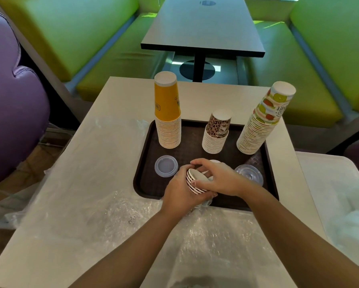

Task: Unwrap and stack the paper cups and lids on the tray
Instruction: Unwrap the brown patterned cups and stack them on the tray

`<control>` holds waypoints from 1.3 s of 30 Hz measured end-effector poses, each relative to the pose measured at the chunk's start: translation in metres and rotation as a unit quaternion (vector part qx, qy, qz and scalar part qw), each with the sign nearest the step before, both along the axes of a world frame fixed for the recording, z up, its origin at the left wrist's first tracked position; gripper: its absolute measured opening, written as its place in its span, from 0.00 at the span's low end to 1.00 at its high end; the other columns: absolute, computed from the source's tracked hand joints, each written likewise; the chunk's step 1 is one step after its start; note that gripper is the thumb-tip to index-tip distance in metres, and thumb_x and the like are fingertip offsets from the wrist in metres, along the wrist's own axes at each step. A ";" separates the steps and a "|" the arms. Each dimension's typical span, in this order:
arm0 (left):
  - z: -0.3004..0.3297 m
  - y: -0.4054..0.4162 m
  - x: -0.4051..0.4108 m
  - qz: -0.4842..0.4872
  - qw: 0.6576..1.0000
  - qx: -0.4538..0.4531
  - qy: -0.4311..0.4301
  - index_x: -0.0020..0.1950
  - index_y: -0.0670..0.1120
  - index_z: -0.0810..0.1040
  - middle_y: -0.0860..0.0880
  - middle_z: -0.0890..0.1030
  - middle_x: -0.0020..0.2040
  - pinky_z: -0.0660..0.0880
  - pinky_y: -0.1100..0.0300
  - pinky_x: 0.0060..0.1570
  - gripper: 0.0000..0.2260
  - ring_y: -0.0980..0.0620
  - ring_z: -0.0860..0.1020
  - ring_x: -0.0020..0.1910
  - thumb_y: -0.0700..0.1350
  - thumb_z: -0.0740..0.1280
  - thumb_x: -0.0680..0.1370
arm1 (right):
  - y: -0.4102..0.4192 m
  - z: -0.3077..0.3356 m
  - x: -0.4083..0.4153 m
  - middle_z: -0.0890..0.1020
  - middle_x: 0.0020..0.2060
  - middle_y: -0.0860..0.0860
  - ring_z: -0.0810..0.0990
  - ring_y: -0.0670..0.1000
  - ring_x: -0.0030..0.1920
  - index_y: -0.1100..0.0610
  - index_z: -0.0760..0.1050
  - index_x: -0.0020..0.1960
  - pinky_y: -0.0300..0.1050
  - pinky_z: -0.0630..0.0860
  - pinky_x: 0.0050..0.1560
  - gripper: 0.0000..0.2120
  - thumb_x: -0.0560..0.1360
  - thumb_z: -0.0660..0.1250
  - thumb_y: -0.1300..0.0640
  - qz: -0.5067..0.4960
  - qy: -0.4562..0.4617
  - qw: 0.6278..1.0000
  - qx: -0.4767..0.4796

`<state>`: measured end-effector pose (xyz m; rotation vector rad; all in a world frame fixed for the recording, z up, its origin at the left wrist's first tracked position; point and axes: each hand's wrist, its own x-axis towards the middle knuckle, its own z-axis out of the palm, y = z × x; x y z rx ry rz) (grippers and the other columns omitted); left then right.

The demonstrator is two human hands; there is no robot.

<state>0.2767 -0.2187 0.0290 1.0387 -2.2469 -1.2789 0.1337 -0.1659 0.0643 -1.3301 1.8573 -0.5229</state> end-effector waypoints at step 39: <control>0.026 -0.023 -0.010 0.005 0.998 0.060 0.013 0.62 0.50 0.72 0.53 0.80 0.52 0.75 0.73 0.44 0.28 0.61 0.78 0.48 0.56 0.76 0.67 | -0.035 0.045 -0.070 0.72 0.57 0.46 0.71 0.44 0.56 0.59 0.64 0.66 0.22 0.67 0.49 0.36 0.64 0.78 0.58 -0.275 0.070 0.894 -0.348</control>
